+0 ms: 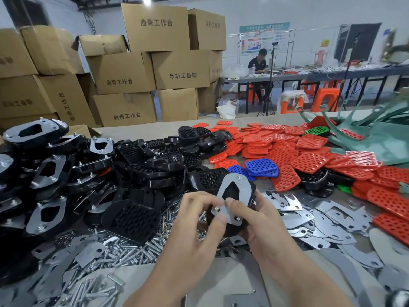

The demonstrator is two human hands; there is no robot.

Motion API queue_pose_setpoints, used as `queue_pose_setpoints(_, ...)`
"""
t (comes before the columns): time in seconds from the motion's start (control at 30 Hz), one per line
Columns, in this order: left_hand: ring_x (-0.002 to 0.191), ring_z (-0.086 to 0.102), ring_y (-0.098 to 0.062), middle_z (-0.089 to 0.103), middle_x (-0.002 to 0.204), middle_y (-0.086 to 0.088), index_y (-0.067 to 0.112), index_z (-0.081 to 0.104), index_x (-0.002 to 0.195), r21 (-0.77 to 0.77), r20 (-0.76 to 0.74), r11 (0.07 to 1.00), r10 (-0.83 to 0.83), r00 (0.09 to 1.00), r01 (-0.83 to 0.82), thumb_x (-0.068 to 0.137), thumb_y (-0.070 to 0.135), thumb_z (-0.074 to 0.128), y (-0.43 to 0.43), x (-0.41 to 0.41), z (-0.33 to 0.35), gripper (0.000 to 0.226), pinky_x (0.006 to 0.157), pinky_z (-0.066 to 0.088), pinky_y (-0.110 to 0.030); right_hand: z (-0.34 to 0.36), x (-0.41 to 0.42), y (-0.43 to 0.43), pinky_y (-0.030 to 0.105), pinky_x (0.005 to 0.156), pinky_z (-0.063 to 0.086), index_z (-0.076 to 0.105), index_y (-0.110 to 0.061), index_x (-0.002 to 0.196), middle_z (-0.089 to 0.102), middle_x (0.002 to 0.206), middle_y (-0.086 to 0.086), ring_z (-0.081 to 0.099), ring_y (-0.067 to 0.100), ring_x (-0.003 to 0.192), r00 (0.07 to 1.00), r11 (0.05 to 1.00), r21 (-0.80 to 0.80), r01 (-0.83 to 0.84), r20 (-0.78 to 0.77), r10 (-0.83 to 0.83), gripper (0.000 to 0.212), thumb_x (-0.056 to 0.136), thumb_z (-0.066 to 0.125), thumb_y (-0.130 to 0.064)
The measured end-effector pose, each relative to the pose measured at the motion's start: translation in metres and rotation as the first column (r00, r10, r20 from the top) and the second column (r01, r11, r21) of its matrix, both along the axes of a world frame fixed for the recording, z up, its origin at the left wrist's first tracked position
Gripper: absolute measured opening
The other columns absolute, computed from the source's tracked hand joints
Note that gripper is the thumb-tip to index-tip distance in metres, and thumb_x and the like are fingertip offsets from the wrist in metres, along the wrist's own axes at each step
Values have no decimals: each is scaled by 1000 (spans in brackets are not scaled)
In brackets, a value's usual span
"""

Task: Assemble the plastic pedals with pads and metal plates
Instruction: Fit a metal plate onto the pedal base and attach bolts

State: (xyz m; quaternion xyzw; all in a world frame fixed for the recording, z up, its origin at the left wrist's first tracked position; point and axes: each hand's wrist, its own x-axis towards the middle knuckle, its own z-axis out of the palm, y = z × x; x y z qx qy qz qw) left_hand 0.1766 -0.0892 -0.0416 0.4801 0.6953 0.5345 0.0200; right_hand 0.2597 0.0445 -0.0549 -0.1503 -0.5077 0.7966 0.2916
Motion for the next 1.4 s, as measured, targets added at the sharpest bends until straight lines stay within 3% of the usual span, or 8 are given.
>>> queue_pose_setpoints(0.2, 123, 47, -1, 42, 116, 21, 36, 63, 93, -68, -56, 998, 13, 998, -17, 97, 31, 59, 4, 0, -4, 8, 85, 39, -7, 0, 0, -1, 47, 93, 58, 65, -6, 121, 75, 112, 19, 72, 37, 106, 1000, 999, 47, 8, 11, -8, 29, 93, 65, 3)
queue_pose_setpoints(0.43, 105, 61, 1, 61, 108, 25, 46, 51, 105, 5, 46, 985, 169, 985, -170, 90, 58, 51, 3, -1, -5, 19, 82, 52, -28, -1, -1, -3, 49, 82, 62, 69, -17, 117, 77, 110, 13, 75, 34, 101, 999, 998, 42, 50, -2, -50, 32, 89, 73, -3)
queue_pose_setpoints(0.57, 89, 58, 0, 56, 94, 22, 40, 52, 92, -44, -278, 948, 290, 916, -314, 91, 62, 39, 2, 0, -7, 26, 69, 53, -33, 2, -2, -7, 55, 96, 57, 70, -38, 98, 78, 104, 1, 74, 25, 100, 981, 960, 210, 186, 19, -194, 31, 81, 80, -15)
queue_pose_setpoints(0.7, 78, 57, -8, 54, 83, 15, 27, 60, 86, -77, -513, 910, 314, 799, -407, 97, 49, 42, 2, 0, -5, 30, 52, 48, -30, 5, -3, -12, 20, 80, 55, 65, -47, 96, 75, 98, -13, 71, 4, 91, 956, 882, 376, 286, -51, -288, 50, 87, 75, 1)
queue_pose_setpoints(0.87, 75, 57, -7, 55, 87, 14, 30, 57, 87, -41, -266, 933, 334, 904, -357, 93, 56, 37, 5, 2, -9, 34, 65, 52, -40, 2, -4, -21, 27, 82, 56, 58, -48, 106, 74, 100, -14, 71, 6, 92, 942, 811, 488, 322, -83, -324, 49, 89, 74, -5)
queue_pose_setpoints(1.07, 79, 55, -5, 52, 97, 18, 39, 50, 99, -46, -346, 945, 289, 893, -323, 91, 39, 54, 7, 7, -9, 9, 59, 51, -34, 4, -5, -25, 36, 87, 55, 53, -57, 110, 72, 105, -22, 71, 6, 97, 918, 746, 550, 375, -111, -380, 46, 81, 71, -25)
queue_pose_setpoints(1.23, 78, 60, -1, 61, 92, 27, 41, 53, 90, -22, -8, 952, 305, 952, -305, 88, 55, 51, 8, 2, -11, 15, 63, 43, -21, 1, -5, -24, 37, 80, 57, 53, -57, 111, 73, 99, -23, 72, 6, 88, 913, 739, 555, 383, -108, -392, 46, 82, 71, -27)
queue_pose_setpoints(1.4, 68, 58, -7, 63, 74, 14, 31, 59, 81, -39, -86, 955, 291, 953, -295, 92, 53, 45, 7, 2, -10, 29, 62, 47, -32, 0, -5, -26, 41, 85, 57, 52, -57, 115, 71, 106, -24, 71, 6, 96, 914, 715, 590, 376, -108, -391, 47, 83, 71, -28)
